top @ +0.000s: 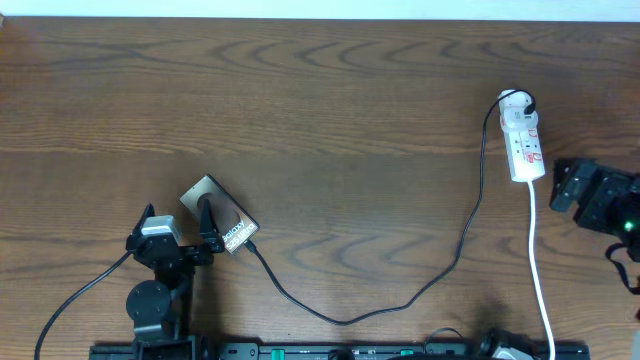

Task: Plug charger to phone and switch on socket

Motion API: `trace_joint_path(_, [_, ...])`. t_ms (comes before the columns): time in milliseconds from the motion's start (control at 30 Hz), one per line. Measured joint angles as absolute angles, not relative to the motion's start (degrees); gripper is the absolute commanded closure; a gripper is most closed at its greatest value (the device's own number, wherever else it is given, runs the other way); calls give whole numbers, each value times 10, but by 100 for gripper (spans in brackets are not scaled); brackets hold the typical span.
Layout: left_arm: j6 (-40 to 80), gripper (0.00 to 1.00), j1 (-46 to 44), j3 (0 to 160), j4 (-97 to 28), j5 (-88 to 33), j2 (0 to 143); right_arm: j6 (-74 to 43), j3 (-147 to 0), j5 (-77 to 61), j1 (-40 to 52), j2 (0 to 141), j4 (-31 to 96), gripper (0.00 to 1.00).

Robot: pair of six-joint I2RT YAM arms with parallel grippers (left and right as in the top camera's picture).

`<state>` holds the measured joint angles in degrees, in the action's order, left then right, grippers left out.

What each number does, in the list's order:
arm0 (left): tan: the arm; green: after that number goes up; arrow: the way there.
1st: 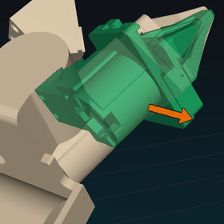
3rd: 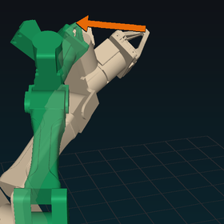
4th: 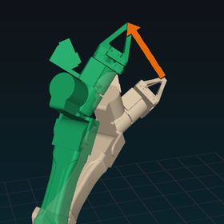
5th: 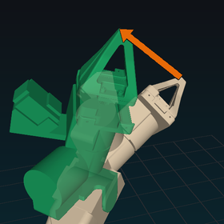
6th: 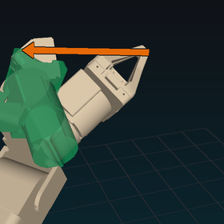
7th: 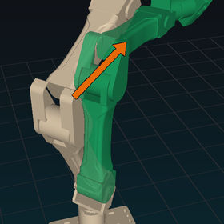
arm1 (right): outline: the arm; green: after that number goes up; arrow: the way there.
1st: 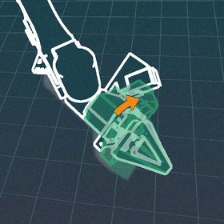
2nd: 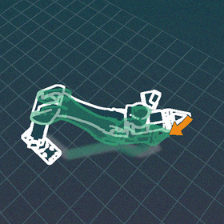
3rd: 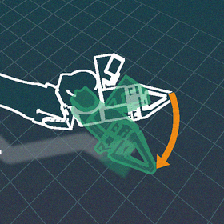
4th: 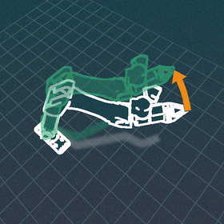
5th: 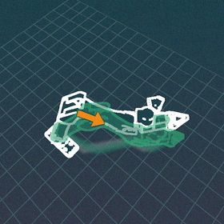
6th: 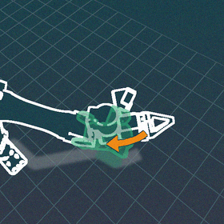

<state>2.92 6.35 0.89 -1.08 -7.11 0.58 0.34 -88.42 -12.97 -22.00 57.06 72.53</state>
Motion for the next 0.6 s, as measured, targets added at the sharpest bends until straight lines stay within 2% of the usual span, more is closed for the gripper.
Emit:
trace_joint_path(267, [29, 6, 63, 9, -11, -71, 6, 2, -700, -139, -162, 464, 535, 1])
trace_joint_path(600, [29, 6, 64, 9, -11, -72, 6, -1, -367, -177, -85, 294, 199, 1])
